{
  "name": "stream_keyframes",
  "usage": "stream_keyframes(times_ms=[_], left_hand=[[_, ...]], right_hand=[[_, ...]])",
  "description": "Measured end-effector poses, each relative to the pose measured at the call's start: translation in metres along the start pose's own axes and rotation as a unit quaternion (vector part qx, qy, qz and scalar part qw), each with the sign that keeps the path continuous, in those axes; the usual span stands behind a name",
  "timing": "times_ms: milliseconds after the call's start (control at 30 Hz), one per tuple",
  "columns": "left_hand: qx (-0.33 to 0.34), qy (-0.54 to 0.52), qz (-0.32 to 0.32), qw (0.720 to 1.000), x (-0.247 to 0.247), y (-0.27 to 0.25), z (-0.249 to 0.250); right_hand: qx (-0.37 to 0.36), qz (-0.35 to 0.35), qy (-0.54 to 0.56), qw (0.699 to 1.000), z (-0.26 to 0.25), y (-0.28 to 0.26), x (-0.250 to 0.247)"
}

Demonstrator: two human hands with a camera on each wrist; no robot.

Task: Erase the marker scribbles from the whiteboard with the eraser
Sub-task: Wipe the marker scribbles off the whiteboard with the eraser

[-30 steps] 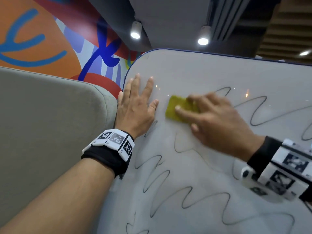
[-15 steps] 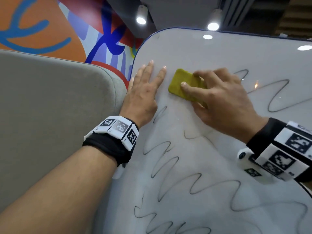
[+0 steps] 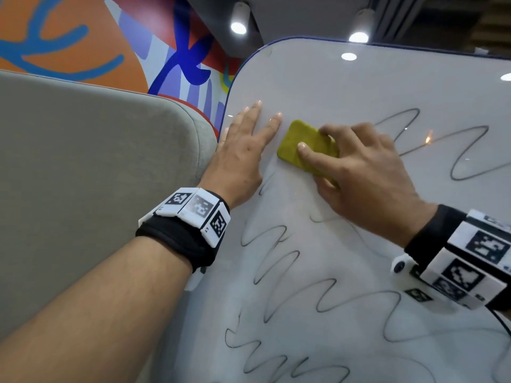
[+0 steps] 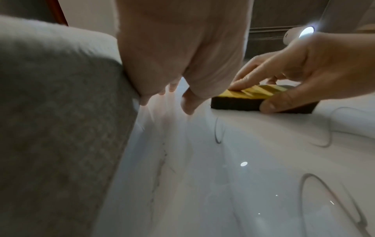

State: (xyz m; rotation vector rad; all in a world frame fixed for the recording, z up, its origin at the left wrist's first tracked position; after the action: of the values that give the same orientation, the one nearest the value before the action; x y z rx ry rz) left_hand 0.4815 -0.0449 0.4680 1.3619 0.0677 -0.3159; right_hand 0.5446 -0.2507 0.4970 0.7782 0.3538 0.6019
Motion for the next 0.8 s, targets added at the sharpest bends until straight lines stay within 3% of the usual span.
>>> stream_keyframes(times_ms=[233, 500, 733, 800], left_hand=[[-0.008, 0.0, -0.032, 0.999, -0.007, -0.007, 0.003], [-0.084, 0.021, -0.063, 0.994, 0.016, -0.109, 0.005], [-0.089, 0.018, -0.046, 0.995, 0.019, -0.114, 0.004], [-0.095, 0.009, -0.043, 0.994, 0.019, -0.115, 0.003]], right_hand=[[-0.01, -0.002, 0.015, 1.0, 0.014, -0.006, -0.006], [-0.006, -0.003, 0.014, 1.0, 0.022, -0.001, -0.009], [-0.008, 0.0, 0.009, 1.0, 0.008, -0.002, -0.003], [-0.046, -0.017, 0.015, 0.999, -0.013, -0.013, 0.003]])
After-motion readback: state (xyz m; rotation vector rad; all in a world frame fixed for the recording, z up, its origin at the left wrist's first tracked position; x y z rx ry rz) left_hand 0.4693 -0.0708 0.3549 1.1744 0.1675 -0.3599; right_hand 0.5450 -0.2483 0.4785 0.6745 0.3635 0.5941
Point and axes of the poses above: each hand's wrist, its own y-axis towards the middle knuckle, its own x-axis out of the palm, z = x × y, the point moved 1 cm from there along y, towards the middle knuckle, and after that the axes turned 12 degrees about z, right-handed, at the moved point
